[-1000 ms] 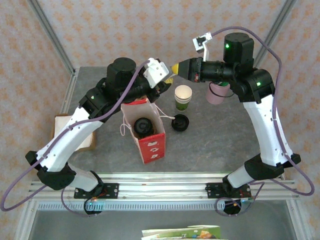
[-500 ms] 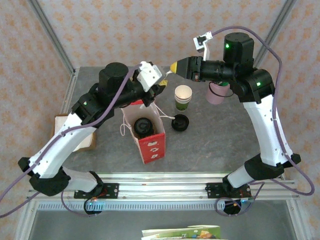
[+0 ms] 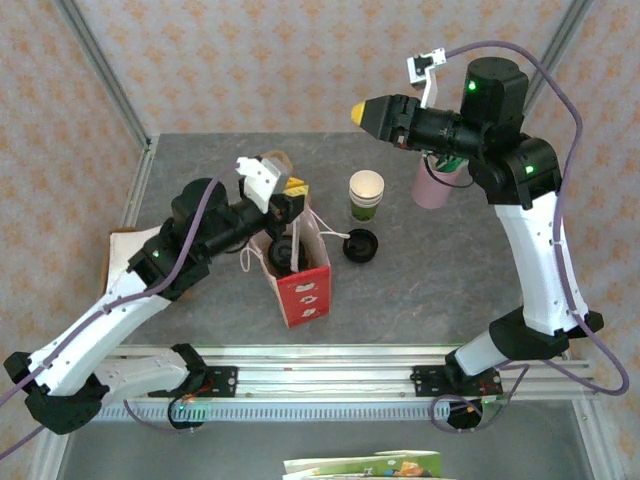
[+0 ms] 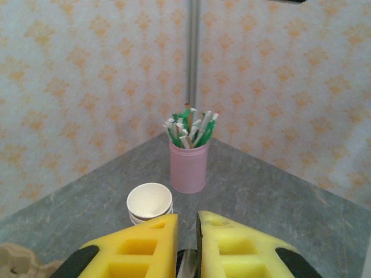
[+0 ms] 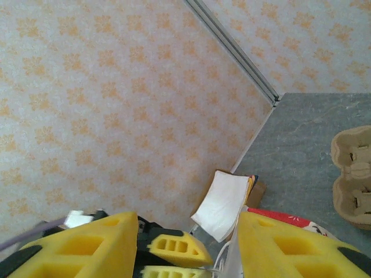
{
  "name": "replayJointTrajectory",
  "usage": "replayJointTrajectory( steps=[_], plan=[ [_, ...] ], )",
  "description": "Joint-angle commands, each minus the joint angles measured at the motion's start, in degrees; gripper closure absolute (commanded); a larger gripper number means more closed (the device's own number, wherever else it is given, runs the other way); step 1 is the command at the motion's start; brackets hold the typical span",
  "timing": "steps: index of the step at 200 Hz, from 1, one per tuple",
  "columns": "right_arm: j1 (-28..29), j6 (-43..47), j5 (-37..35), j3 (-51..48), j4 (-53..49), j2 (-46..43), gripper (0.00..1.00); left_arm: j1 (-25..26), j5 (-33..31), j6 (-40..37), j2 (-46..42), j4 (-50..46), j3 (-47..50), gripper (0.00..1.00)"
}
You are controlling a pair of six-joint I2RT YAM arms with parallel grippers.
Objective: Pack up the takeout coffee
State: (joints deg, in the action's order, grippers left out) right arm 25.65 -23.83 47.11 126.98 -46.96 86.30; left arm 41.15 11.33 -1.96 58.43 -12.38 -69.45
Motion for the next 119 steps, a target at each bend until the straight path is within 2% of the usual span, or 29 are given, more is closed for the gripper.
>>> replayJointTrajectory(
  steps=[1,19,37,61,87,119],
  plan=[
    [-0.16,-0.29,-0.53,-0.79,2.87,-1.27,0.52,-0.28,-7.74,5.56,-2.80,12.77,5.79,0.81],
    [-0.15,-0.06,-0.44,-1.67,2.77,-1.55,0.52,-0.28,-11.09,5.96,-3.33,17.04,8.90,0.83],
    [-0.24,0.32,-0.35,-1.83,2.47,-1.40,0.52,-0.28,-12.66,5.51,-2.52,18.69,9.44,0.93],
    [-0.24,0.62,-0.37,-1.65,2.40,-1.15,0.52,-0.28,-13.78,4.87,-1.92,18.45,7.77,0.92],
    [-0.25,0.61,0.89,-1.80,2.74,-0.60,0.52,-0.28,-15.20,4.23,-2.60,16.22,5.00,0.76],
    [0.01,2.31,0.58,-1.60,0.89,-0.42,0.52,-0.28,-17.62,4.32,-3.61,11.16,0.18,0.49]
  ],
)
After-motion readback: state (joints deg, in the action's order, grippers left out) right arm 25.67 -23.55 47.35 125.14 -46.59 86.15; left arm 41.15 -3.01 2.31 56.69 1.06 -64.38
